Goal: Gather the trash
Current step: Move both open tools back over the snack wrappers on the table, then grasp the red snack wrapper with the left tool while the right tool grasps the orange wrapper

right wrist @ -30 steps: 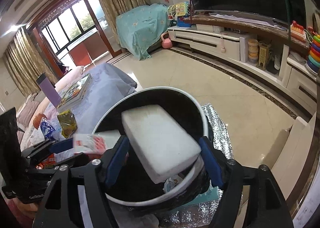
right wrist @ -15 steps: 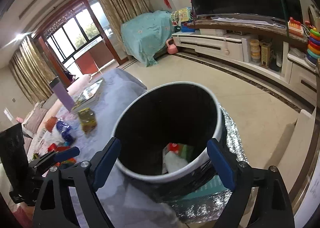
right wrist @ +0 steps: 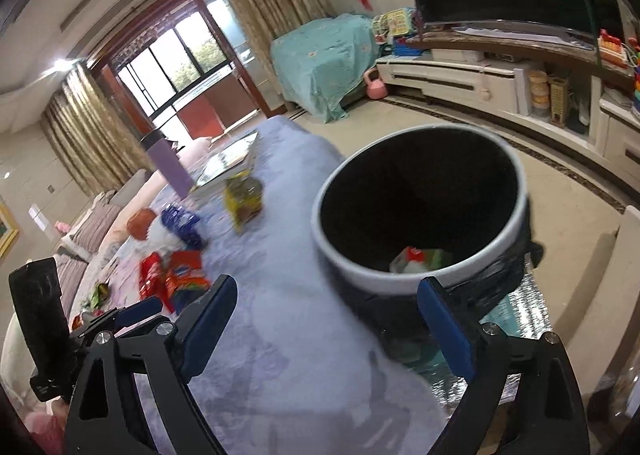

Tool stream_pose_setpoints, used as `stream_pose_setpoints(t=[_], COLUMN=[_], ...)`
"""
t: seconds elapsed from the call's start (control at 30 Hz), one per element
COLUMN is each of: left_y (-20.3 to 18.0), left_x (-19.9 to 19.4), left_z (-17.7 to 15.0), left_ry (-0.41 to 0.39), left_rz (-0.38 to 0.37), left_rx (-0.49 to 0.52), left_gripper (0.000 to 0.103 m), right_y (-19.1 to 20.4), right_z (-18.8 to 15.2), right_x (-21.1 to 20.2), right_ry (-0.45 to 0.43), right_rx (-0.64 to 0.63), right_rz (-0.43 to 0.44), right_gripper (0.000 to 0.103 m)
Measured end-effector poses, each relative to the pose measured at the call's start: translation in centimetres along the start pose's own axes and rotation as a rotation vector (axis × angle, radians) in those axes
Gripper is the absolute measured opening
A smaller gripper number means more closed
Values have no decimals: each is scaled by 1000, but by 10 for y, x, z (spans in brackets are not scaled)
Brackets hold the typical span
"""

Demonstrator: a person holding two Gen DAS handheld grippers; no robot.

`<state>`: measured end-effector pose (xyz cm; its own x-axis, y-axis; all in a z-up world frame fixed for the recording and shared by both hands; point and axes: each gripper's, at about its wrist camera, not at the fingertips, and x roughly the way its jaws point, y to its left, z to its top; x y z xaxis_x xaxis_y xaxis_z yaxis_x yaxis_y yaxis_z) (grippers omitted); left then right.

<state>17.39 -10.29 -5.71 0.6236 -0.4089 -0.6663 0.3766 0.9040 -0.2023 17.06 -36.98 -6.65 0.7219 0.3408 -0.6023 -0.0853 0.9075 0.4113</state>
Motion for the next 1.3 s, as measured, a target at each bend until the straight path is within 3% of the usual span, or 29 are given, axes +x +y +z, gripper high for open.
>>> stream_pose_setpoints(t=[0.6,0.93,1.13,1.23,1.3], left_y=[91,115,126,125,125], left_x=[-36,-30,-17,-12,-6], left_z=[-36,-33,-24,-19,-16], left_ry=[-21,-3,20,23,32], left_rz=[121,159,137,132,120], left_rx=[-179,-207,-219,-207,-203], left_gripper=[71,71,71,71,71], right_y=[79,103,111,113,113], right_z=[-33,-35,-27,-23,-20], right_x=[44,68,82,93,102], right_ry=[90,110,115,125,136], right_rx=[-69,-50,-27,-13,-12], right_rz=[100,156,195,215,215], right_gripper=[93,93,92,88,79])
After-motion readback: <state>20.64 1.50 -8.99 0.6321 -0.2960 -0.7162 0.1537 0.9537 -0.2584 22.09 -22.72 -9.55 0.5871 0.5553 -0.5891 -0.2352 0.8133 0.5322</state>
